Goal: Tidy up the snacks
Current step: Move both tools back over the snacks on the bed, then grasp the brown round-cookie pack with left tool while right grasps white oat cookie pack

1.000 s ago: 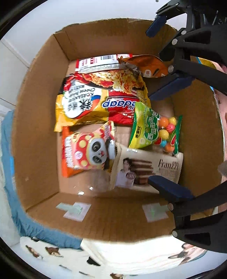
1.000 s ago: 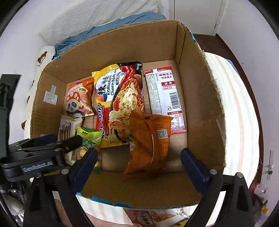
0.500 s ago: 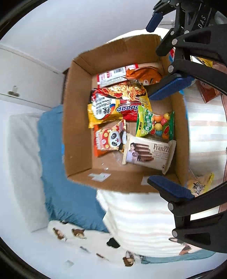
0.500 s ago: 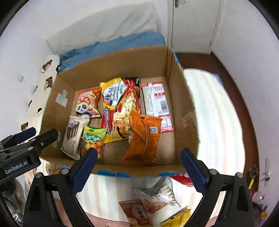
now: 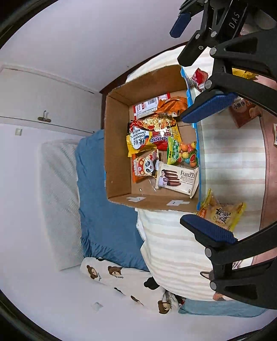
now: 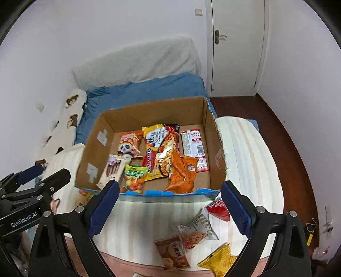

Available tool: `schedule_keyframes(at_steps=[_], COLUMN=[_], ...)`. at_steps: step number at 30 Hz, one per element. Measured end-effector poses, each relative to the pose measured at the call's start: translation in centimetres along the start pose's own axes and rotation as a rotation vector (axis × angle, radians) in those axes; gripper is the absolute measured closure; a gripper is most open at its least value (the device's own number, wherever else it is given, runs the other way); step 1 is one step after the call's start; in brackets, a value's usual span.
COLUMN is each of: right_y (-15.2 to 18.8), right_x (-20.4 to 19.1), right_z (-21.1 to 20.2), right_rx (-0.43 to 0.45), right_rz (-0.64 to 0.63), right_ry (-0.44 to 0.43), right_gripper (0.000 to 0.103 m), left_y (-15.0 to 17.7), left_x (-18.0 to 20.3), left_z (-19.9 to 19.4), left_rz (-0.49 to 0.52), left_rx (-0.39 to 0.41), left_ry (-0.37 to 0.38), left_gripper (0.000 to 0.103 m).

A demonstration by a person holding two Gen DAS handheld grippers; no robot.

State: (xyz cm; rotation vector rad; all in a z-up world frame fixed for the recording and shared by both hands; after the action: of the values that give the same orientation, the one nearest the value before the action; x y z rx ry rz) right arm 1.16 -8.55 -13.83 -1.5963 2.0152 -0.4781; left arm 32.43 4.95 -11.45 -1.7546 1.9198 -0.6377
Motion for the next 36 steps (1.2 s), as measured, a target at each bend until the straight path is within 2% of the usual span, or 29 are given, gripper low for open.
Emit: schedule_keyframes(at_steps=[4,8,9,10,11,16,19,21,24,27,31,33,34,36], right_y=[1.5,5.0,6.0,7.1,8.5,13.7,15.6,16.1,16.7,16.8,15.9,14.6,14.1,13.4], right_x=[0.4,2.2,2.7,3.3,4.0,8.5,12.2,13.9,16.7,17.7,18.3,18.0,17.6,16.8], right_z=[-1.7,-1.7,-1.4,-1.0,-0.5,1.4,2.4,3.0,3.8,4.3,4.9,5.5,5.9,6.8], right_rx=[-0.016,-0.087,-0.108,-0.134,-0.172,-0.270,-0.307,-0.324,-0.341,-0.363,-0.384,-0.386,-0.392,-0.401], right_rz=[0.026,0.071,0.082,0.088,0.093,0.249,0.385,0.445,0.502,0.491,0.541,0.567,0.578,0.588], right_ry=[-0.050,-0.087,-0.101,-0.105,-0.098,-0.081,-0.071,-0.068,-0.043,-0.024,-0.080,-0.125,-0.140,-0.162], right_gripper=[0.005,0.005,0.012,0.020,0.035,0.035,0.035,0.035,0.034,0.034,0.034,0.034,0.034,0.034], left_y=[1.5,5.2,6.2,7.7,9.4,15.5,16.6,16.5,16.1,15.6,16.0,16.2,16.3,16.6], left_x=[-0.2,0.3,0.5,1.0,1.6,4.6,6.7,8.3,10.7,12.9,14.8,15.0,15.0,14.8], left_z=[-1.5,-1.6,-1.3,-0.7,0.2,5.3,7.7,9.3,12.1,15.0,18.2,18.4,18.2,17.6], left_rz=[-0.003,0.013,0.022,0.033,0.044,-0.006,-0.041,-0.068,-0.087,-0.092,-0.083,-0.089,-0.078,-0.038], left_rx=[0.008,-0.044,-0.067,-0.105,-0.149,-0.380,-0.459,-0.507,-0.562,-0.612,-0.676,-0.663,-0.650,-0.633], left_ry=[-0.008,-0.001,0.000,0.008,0.029,0.172,0.230,0.279,0.311,0.316,0.280,0.267,0.255,0.244], left_gripper=[0.015,0.015,0.015,0.015,0.015,0.015,0.015,0.017,0.017,0.017,0.018,0.030,0.041,0.044])
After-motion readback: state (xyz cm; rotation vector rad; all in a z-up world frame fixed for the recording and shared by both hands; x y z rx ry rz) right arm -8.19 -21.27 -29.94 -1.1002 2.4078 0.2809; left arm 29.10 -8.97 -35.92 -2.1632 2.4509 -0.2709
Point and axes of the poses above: each gripper's, at about its wrist camera, not at the fingertips, and z roughly the way its jaws point, x to its right, y to its underside, the point moved 4 cm from there along z, roughly the way its jaws point, and after that the axes turned 8 degrees about z, right-handed, at the moved point
